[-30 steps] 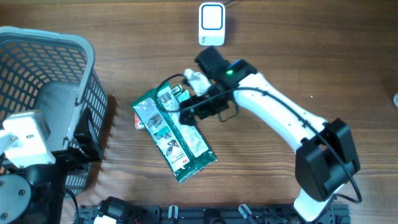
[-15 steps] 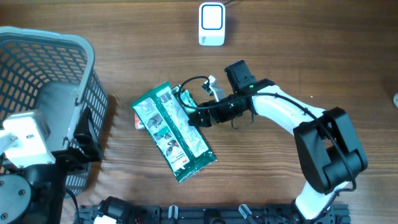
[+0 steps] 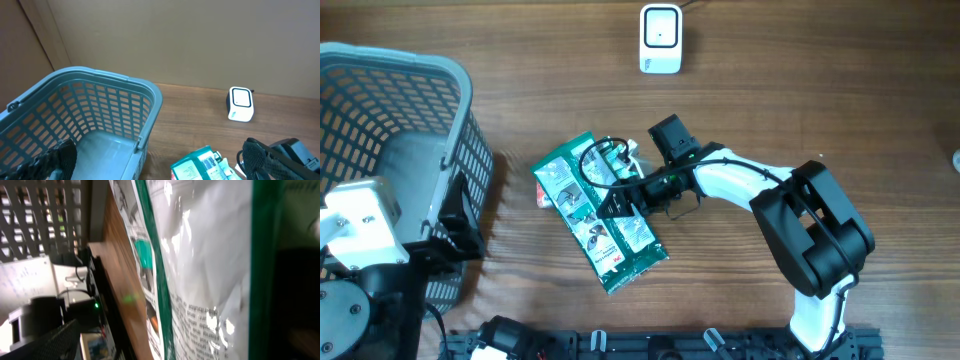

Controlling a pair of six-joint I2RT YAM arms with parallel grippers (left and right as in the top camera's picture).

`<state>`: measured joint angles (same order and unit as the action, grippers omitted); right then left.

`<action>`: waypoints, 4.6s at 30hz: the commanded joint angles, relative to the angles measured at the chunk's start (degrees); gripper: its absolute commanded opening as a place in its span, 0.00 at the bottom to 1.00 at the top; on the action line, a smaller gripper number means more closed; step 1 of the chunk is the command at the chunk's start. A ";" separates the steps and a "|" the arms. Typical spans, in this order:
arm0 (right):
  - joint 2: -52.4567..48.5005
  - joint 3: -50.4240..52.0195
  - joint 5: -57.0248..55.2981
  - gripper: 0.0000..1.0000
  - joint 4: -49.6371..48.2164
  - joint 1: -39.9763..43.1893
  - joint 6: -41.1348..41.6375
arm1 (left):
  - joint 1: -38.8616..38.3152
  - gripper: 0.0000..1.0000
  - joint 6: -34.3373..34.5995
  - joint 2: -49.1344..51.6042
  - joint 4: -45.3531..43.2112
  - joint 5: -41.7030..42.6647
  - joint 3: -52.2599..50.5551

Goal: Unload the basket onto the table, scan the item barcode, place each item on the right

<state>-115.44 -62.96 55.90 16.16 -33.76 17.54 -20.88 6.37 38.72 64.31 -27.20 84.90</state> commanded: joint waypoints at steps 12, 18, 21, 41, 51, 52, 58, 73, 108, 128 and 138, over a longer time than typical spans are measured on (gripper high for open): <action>-7.89 0.31 1.95 0.60 -14.01 -3.74 17.14 | 0.17 1.00 0.52 -0.09 -0.13 -0.35 0.07; -6.91 0.24 -3.69 0.04 -23.04 -2.99 17.14 | 0.17 1.00 0.52 -0.09 -0.13 -0.35 0.07; -0.68 0.20 -6.91 0.04 -17.77 -2.01 13.40 | 0.17 1.00 0.55 -0.09 -0.13 -0.35 0.07; 15.54 0.20 -113.68 0.04 -24.41 -1.01 -39.87 | 0.17 1.00 0.52 -0.09 -0.13 -0.35 0.07; -19.61 -16.94 -109.87 0.04 -70.27 5.44 -89.26 | 0.17 1.00 0.52 -0.09 -0.13 -0.35 0.07; -19.93 -18.75 -108.93 0.04 -67.19 5.44 -87.36 | 0.17 1.00 0.52 -0.09 -0.13 -0.35 0.07; -28.55 -31.95 -105.04 0.04 -59.52 5.95 -86.90 | 0.17 1.00 0.52 -0.09 -0.13 -0.35 0.07; -30.18 -33.03 -112.39 0.04 -55.49 9.42 -105.66 | 0.17 1.00 0.52 -0.09 -0.13 -0.35 0.07; -1.86 -34.67 -72.50 1.00 18.18 67.52 -15.69 | 0.17 1.00 0.52 -0.09 -0.13 -0.35 0.07; 8.87 -30.38 -32.68 1.00 49.00 15.19 5.14 | 0.17 1.00 0.52 -0.09 -0.13 -0.35 0.07; 8.87 -19.19 -28.30 0.08 44.13 10.73 5.60 | 0.17 1.00 0.52 -0.09 -0.13 -0.35 0.07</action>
<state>-105.89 -82.30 25.54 61.76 -22.74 22.52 -20.88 6.37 38.76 64.31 -27.20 84.75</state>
